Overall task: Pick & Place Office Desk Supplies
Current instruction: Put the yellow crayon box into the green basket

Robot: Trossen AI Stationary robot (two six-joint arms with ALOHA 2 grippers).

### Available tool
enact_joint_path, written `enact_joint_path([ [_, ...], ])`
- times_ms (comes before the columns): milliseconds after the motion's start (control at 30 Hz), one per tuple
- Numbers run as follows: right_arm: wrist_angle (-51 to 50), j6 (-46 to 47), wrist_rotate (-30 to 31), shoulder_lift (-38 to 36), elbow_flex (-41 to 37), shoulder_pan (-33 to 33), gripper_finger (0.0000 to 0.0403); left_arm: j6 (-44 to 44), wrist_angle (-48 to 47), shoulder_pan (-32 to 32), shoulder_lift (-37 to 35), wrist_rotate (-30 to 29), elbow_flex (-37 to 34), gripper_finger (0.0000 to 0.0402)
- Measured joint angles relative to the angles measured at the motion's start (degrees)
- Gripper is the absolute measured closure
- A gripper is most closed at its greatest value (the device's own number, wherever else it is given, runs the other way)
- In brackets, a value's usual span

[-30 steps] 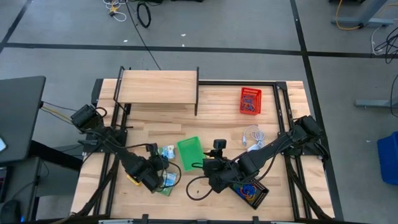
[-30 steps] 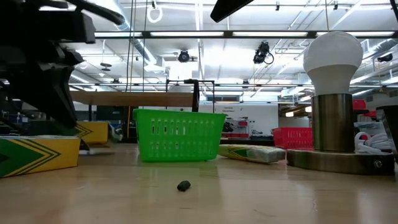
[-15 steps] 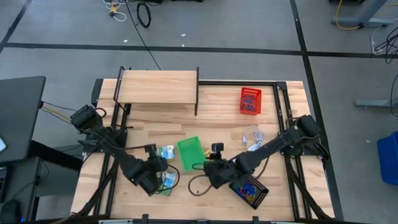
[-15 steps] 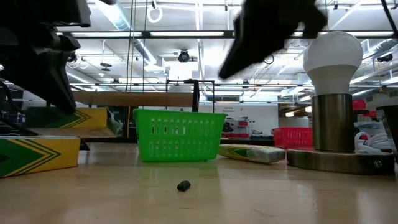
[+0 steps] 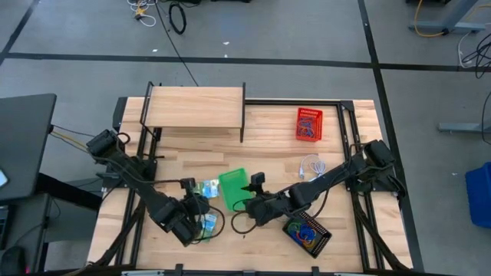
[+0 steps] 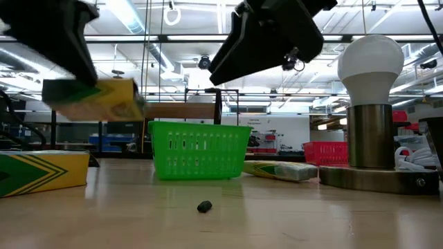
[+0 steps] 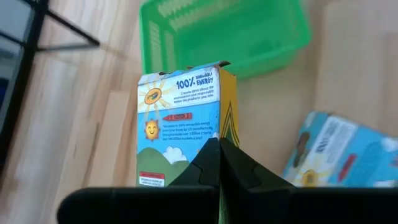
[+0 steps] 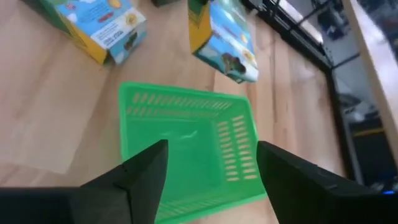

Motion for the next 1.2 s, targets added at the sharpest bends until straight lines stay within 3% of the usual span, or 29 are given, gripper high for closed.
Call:
enact_joint_path([
  [333,2.1,-9.0,-0.2,1.1,0.0,-3.5,0.015,4.0,-3.4,-2.2,0.0,-0.4,7.9,0.0401],
  [467,7.7,-13.6,-1.4,3.9,0.0,-4.3,0.0142,3.8,-4.9,-2.7,0.0,0.3,9.5,0.0401],
  [733,21.7,-28.2,4.3,6.5,0.0,-2.5,0.0142,4.2,-5.4,-3.0,0.0,1.5,9.9,0.0401],
  [967,23.3,-29.7,3.5,6.6,0.0,-2.3,0.0142,4.2,-5.6,-3.0,0.0,1.7,9.9,0.0401],
  [1200,31.4,-35.8,2.5,9.3,0.0,-2.1,0.0142,4.5,-5.4,-2.7,0.0,1.5,9.9,0.0401],
])
